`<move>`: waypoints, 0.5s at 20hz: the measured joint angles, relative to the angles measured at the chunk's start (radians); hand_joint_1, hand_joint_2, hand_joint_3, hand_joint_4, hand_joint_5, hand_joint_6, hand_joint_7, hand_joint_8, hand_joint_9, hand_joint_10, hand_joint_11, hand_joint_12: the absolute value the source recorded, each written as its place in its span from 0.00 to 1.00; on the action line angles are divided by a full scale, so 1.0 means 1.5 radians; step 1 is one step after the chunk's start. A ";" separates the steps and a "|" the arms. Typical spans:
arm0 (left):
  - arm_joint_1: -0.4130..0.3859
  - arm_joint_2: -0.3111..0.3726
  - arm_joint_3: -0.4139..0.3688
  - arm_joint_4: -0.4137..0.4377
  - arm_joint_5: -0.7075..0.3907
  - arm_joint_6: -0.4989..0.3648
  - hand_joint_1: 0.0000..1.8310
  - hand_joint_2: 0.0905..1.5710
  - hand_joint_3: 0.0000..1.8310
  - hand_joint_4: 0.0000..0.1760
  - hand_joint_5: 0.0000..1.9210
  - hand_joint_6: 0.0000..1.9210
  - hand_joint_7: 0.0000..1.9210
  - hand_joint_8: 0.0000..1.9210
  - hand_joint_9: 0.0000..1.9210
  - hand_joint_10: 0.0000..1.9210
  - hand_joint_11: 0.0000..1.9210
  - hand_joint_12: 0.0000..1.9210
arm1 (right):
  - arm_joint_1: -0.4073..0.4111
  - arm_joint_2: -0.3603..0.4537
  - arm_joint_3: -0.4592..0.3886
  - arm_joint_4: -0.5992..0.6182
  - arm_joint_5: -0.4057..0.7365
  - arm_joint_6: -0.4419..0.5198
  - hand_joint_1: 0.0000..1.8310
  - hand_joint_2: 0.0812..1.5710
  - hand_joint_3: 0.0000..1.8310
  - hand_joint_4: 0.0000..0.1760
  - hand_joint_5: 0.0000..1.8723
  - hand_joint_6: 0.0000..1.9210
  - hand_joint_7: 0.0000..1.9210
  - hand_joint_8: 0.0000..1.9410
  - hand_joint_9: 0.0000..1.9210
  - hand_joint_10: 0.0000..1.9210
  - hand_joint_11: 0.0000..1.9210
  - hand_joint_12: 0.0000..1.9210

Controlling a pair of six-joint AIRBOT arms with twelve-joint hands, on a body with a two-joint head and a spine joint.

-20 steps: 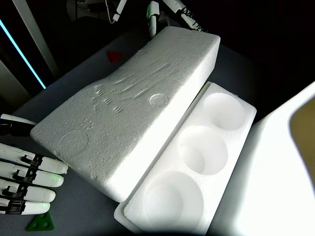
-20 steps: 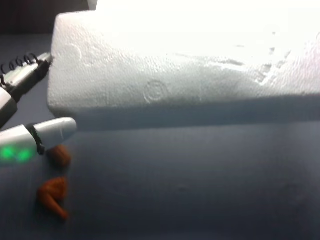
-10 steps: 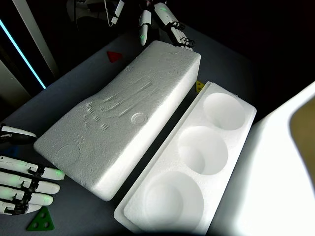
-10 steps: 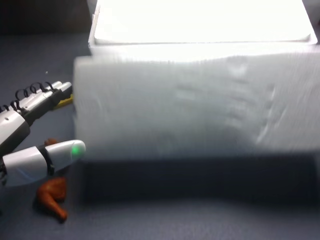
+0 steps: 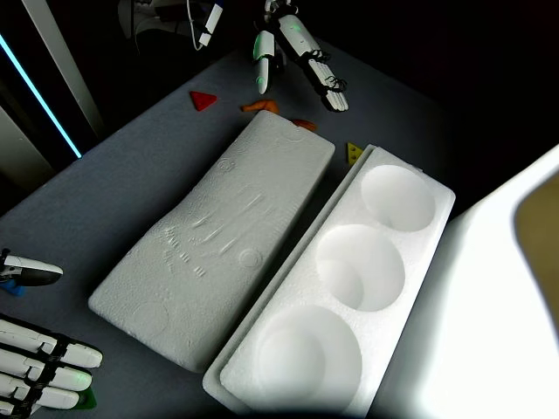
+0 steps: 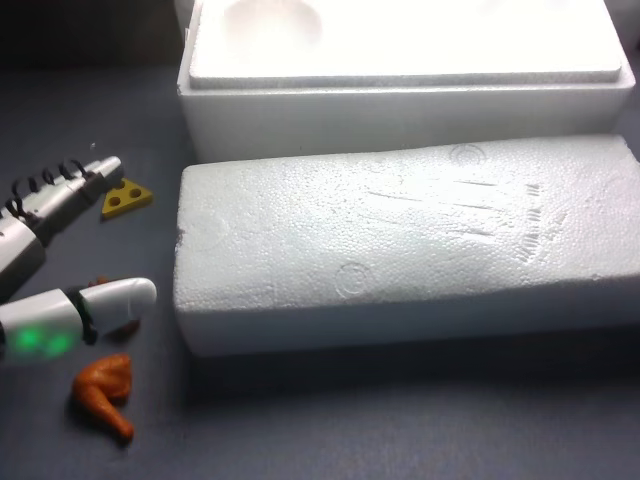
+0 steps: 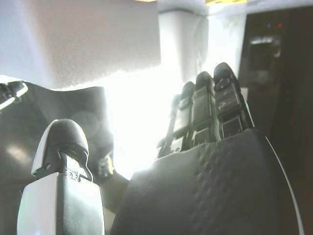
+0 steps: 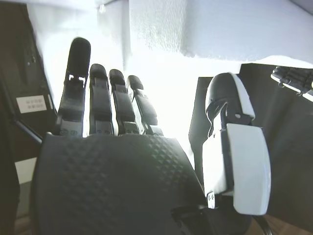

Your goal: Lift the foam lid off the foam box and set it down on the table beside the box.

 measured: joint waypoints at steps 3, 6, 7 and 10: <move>-0.024 0.021 -0.003 0.019 -0.023 0.014 0.16 0.71 0.00 0.31 0.00 0.00 0.00 0.00 0.00 0.00 0.00 0.00 | 0.029 0.020 -0.008 -0.042 0.028 -0.021 0.09 0.79 0.00 0.25 0.00 0.00 0.00 0.00 0.00 0.00 0.00 0.01; -0.066 0.028 0.006 0.071 -0.022 0.025 0.13 0.74 0.01 0.36 0.00 0.00 0.00 0.00 0.00 0.00 0.00 0.00 | 0.070 0.030 -0.008 -0.105 0.031 -0.041 0.09 0.81 0.01 0.23 0.00 0.00 0.00 0.00 0.00 0.00 0.00 0.00; -0.087 0.028 0.012 0.097 -0.011 0.025 0.13 0.74 0.01 0.30 0.00 0.00 0.00 0.00 0.00 0.00 0.00 0.00 | 0.087 0.032 -0.008 -0.132 0.024 -0.049 0.08 0.81 0.01 0.12 0.00 0.00 0.00 0.00 0.00 0.00 0.00 0.00; -0.143 0.028 0.026 0.153 0.016 0.027 0.13 0.72 0.00 0.50 0.00 0.00 0.00 0.00 0.00 0.00 0.00 0.00 | 0.143 0.034 -0.003 -0.182 -0.002 -0.060 0.11 0.83 0.01 0.12 0.00 0.00 0.00 0.00 0.00 0.00 0.00 0.00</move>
